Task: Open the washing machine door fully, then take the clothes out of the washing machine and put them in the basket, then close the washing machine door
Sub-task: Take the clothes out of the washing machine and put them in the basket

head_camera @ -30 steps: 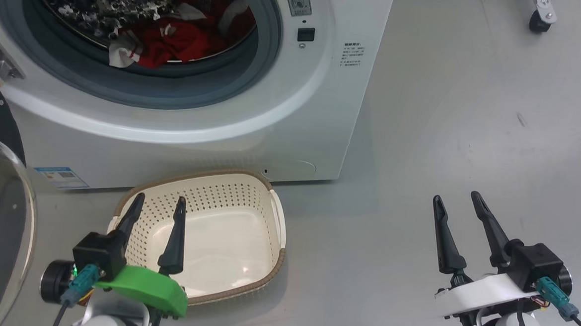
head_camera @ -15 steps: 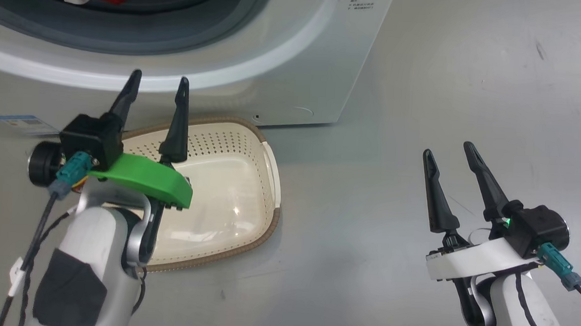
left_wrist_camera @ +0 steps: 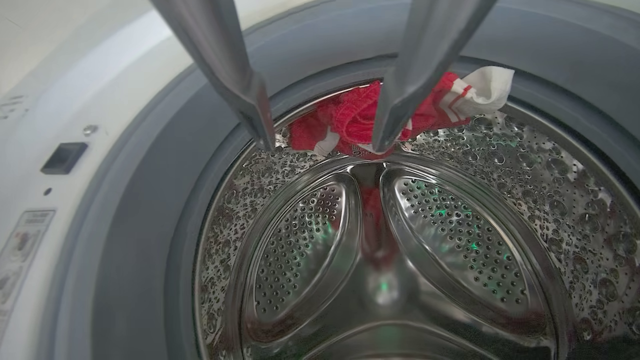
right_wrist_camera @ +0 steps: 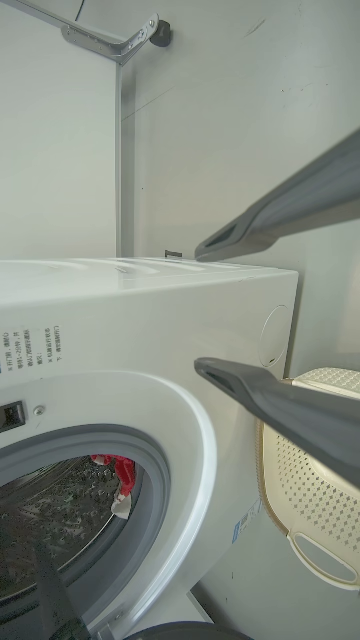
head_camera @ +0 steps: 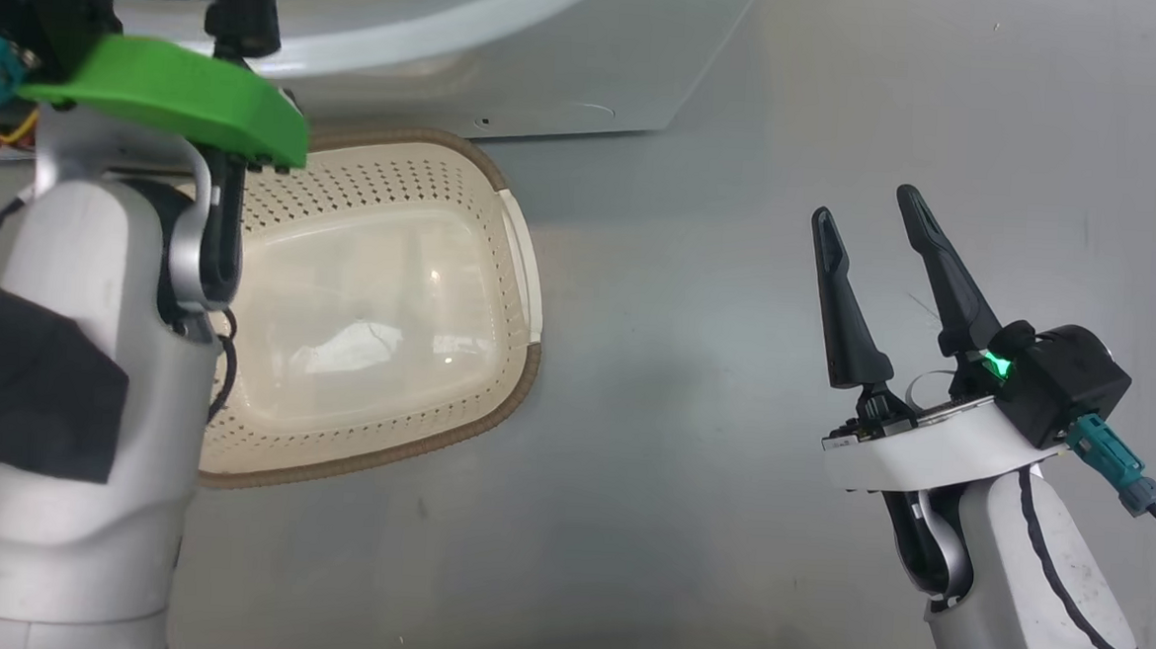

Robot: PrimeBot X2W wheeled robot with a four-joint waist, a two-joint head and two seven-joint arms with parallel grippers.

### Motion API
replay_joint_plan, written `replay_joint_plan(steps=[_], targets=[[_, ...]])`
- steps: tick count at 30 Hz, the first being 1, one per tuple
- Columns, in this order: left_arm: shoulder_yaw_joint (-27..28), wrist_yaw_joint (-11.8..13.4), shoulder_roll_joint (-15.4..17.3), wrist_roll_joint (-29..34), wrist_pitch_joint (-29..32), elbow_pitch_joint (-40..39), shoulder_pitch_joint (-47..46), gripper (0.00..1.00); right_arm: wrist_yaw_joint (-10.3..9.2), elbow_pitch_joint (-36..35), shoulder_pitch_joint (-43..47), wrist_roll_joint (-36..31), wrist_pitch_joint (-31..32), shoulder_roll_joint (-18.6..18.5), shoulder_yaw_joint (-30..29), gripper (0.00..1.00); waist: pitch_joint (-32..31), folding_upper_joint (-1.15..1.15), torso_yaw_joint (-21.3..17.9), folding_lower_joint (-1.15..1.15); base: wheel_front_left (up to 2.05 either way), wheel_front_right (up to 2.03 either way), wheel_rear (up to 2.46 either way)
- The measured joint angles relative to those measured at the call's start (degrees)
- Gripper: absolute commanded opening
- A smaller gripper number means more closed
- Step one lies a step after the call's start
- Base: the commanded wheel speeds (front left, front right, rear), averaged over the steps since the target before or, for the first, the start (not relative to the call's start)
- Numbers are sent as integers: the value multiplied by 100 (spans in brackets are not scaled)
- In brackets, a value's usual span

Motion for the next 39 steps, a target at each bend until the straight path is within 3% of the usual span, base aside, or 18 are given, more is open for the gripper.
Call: replay_joint_plan(steps=[27, 39], targets=[[661, 23, 1034, -137, 1470, 1881, -2480, 100, 30, 254, -700, 835, 0, -10, 653, 100, 829, 0, -1094, 0, 0, 0, 0], [625, -2, 1190, -105, 2082, 2540, -3053, 100, 31, 364, -759, 928, 0, -8, 715, 100, 900, 0, -1279, 0, 0, 0, 0]])
